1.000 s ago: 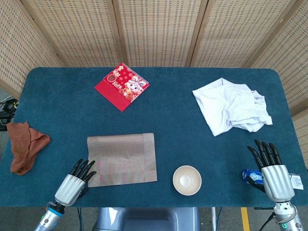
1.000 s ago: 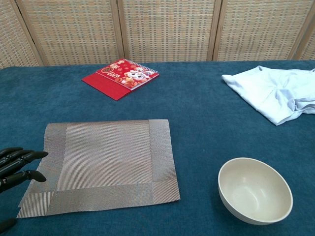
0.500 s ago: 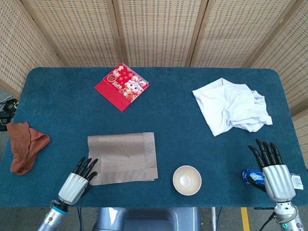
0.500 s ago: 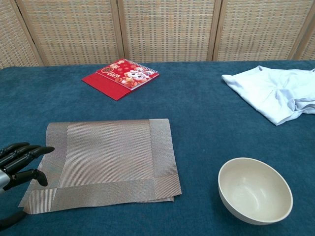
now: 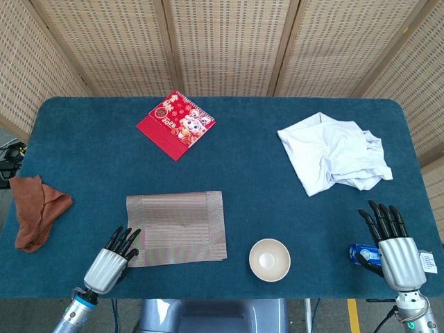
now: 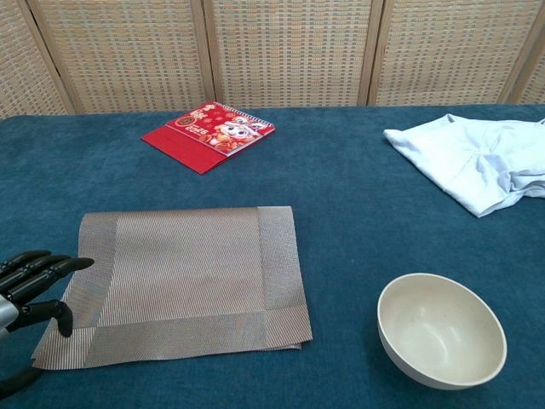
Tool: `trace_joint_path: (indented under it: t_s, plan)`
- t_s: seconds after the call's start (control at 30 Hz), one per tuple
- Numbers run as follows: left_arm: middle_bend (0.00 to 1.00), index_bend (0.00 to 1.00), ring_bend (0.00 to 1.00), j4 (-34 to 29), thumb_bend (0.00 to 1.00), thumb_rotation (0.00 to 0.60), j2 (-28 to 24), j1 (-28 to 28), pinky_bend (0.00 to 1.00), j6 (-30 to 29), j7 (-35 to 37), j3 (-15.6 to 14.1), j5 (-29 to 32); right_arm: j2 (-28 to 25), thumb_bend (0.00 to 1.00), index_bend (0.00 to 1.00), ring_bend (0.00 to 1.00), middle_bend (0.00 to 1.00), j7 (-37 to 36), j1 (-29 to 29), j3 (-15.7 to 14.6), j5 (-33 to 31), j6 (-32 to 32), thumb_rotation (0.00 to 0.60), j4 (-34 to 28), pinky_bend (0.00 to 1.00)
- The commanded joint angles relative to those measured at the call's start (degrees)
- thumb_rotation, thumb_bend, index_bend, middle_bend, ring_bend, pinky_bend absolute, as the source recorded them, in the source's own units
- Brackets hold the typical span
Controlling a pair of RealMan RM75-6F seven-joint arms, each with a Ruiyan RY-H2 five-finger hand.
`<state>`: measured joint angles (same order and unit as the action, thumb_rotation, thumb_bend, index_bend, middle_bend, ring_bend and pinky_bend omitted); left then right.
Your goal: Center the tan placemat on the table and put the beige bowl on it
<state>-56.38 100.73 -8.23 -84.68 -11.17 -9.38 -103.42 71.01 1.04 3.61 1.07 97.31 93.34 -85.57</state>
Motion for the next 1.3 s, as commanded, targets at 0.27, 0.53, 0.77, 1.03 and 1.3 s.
trace_joint_path:
  t_s: [0.27, 0.53, 0.77, 1.03, 1.3]
  plan:
    - [0.00, 0.55, 0.00, 0.01, 0.37, 0.600, 0.10, -0.07, 0.00, -0.11, -0.07, 0.08, 0.40, 0.01, 0.12, 0.13, 0.00, 0.00, 0.04, 0.01, 0.00, 0.03, -0.03, 0.600, 0.02, 0.00]
    - [0.00, 0.56, 0.00, 0.18, 0.46, 0.600, 0.11, -0.10, 0.00, 0.04, -0.12, 0.10, 0.78, 0.00, 0.12, 0.13, 0.00, 0.00, 0.01, -0.02, -0.06, 0.18, 0.07, 0.600, -0.03, 0.00]
    - [0.00, 0.57, 0.00, -0.04, 0.50, 0.600, 0.02, -0.17, 0.00, 0.15, -0.02, 0.14, 1.04, -0.09, 0.12, 0.13, 0.00, 0.00, -0.11, -0.04, -0.10, 0.26, 0.12, 0.600, -0.10, 0.00]
    - [0.00, 0.57, 0.00, -7.94, 0.49, 0.600, -3.96, -3.20, 0.00, -2.28, -0.37, 4.70, 1.50, -0.15, 0.12, 0.13, 0.00, 0.00, -0.07, -0.09, 0.05, 0.27, 0.39, 0.600, -0.09, 0.00]
    - [0.00, 0.57, 0.00, -19.70, 0.49, 0.600, -10.43, -8.05, 0.00, 0.50, -4.99, 11.41, 4.35, -0.14, 0.12, 0.13, 0.00, 0.00, -0.21, 0.01, 0.45, -0.49, 0.09, 0.600, 0.18, 0.00]
